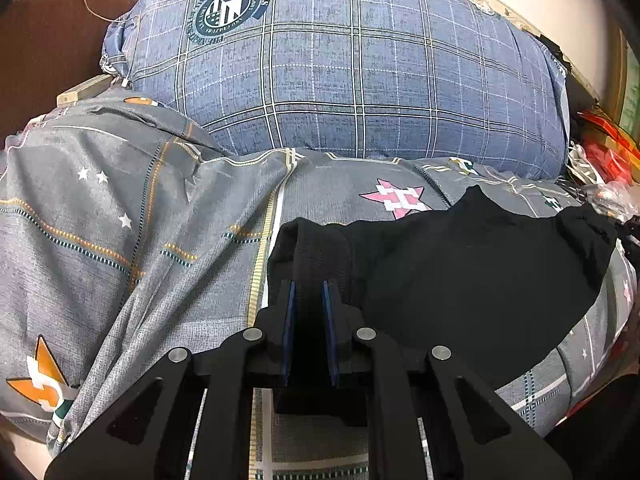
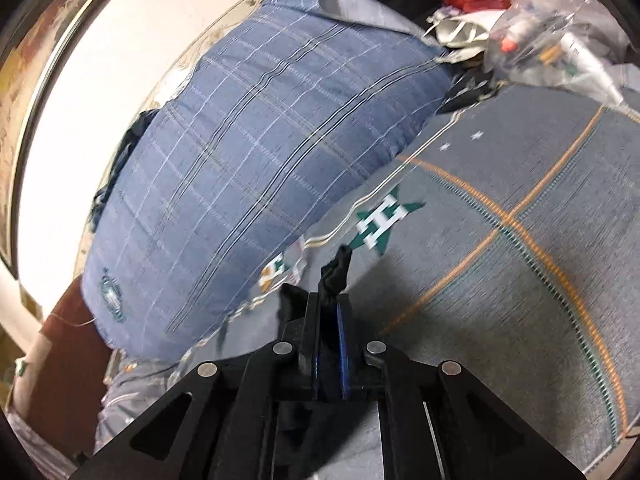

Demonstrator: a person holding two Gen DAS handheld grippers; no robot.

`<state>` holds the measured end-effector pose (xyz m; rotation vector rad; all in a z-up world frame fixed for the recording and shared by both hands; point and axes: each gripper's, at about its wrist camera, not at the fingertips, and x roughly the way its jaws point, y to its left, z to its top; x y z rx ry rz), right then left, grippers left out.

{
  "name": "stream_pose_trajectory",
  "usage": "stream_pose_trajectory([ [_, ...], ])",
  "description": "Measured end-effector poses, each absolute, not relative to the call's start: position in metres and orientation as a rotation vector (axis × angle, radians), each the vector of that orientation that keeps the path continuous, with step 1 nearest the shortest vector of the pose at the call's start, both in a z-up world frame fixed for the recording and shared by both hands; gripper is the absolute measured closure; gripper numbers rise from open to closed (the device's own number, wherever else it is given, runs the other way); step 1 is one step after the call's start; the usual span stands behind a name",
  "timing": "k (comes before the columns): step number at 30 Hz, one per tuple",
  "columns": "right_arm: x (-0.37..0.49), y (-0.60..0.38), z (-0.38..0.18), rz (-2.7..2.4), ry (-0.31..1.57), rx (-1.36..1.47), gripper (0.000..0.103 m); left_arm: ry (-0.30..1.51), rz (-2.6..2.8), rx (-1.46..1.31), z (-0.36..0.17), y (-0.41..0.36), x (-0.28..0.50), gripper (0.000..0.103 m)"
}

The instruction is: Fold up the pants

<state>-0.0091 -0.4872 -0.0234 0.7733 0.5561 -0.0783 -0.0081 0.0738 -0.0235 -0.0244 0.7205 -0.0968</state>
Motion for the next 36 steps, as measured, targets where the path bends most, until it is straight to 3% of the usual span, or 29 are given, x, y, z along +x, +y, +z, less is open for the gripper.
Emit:
stream_pose_trajectory([
  [4,-0.005,-0.497,-0.039,-0.173,0.669,0.796,0.09,0.702,-0.084,-0.026,-0.02,0.074,-0.01,0.091],
  [5,-0.006,-0.501,-0.041,-0.19,0.687,0.806,0.082,0.699,-0.079,-0.034,-0.02,0.076,-0.01,0.091],
  [6,-0.011,-0.505,-0.041,-0.204,0.689,0.818,0.065,0.699,-0.078,-0.04,-0.019,0.078,-0.01,0.091],
  [8,-0.022,-0.508,-0.038,-0.189,0.652,0.825,0.048,0.701,-0.077,-0.051,-0.019,0.079,-0.01,0.09],
  [12,-0.027,-0.498,-0.035,-0.082,0.648,0.792,0.05,0.703,-0.066,-0.04,-0.02,0.077,-0.01,0.09],
  [17,-0.014,-0.484,-0.052,-0.065,0.767,0.785,0.059,0.699,-0.061,-0.021,-0.022,0.075,-0.013,0.09],
  [24,-0.005,-0.486,-0.067,-0.065,0.803,0.808,0.059,0.715,-0.049,-0.052,-0.024,0.079,-0.01,0.09],
  [28,0.001,-0.474,-0.069,-0.048,0.83,0.757,0.06,0.725,-0.045,-0.072,-0.026,0.081,-0.01,0.071],
  [29,0.003,-0.47,-0.07,-0.03,0.847,0.748,0.068,0.72,-0.042,-0.072,-0.025,0.081,-0.011,0.067],
  [30,0.006,-0.464,-0.073,-0.019,0.875,0.728,0.091,0.711,-0.035,-0.068,-0.023,0.082,-0.012,0.067],
  [31,0.008,-0.458,-0.073,-0.028,0.896,0.688,0.096,0.702,-0.031,-0.066,-0.021,0.083,-0.013,0.066],
  [36,0.0,-0.444,-0.045,0.068,0.768,0.649,0.096,0.684,-0.006,-0.072,-0.013,0.094,-0.019,0.066],
])
